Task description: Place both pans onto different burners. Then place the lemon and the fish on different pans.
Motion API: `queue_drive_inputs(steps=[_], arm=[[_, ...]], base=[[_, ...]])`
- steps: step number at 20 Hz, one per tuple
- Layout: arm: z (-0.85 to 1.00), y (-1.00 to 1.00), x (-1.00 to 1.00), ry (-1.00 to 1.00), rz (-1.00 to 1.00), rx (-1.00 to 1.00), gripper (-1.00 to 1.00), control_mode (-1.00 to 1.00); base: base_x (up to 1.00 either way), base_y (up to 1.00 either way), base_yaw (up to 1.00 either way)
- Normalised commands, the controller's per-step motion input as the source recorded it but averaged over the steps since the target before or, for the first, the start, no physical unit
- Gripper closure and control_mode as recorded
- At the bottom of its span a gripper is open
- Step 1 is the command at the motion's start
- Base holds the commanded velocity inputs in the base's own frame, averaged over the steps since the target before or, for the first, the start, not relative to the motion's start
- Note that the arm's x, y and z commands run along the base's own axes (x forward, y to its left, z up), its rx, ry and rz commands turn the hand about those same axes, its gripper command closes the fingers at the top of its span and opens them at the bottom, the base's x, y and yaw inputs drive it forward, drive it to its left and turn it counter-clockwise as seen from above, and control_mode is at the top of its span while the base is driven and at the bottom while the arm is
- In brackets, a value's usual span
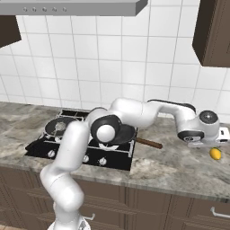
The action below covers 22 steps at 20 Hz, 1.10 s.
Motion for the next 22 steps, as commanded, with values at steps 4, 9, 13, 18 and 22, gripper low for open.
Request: queue_drive_inputs(steps=[4, 9, 13, 18, 22], arm=[[-0.23, -0.10, 0.02, 0.00, 0.00, 0.00, -1.00, -1.00], [-0.15, -0.13, 0.09, 0.00, 0.00, 0.00, -1.00, -1.00], [-0.12, -0.23, 0.13, 0.00, 0.00, 0.00, -1.00, -1.00], [-0.14, -0.21, 0.11, 0.00, 0.00, 0.00, -1.00, -1.00], [-0.14, -0.10, 0.08, 0.00, 0.00, 0.00, -1.00, -1.00]], base=[[0.00, 0.00, 0.00], [0.00, 0.00, 0.00], [0.00, 0.00, 0.00], [0.00, 0.00, 0.00], [0.00, 0.00, 0.00]])
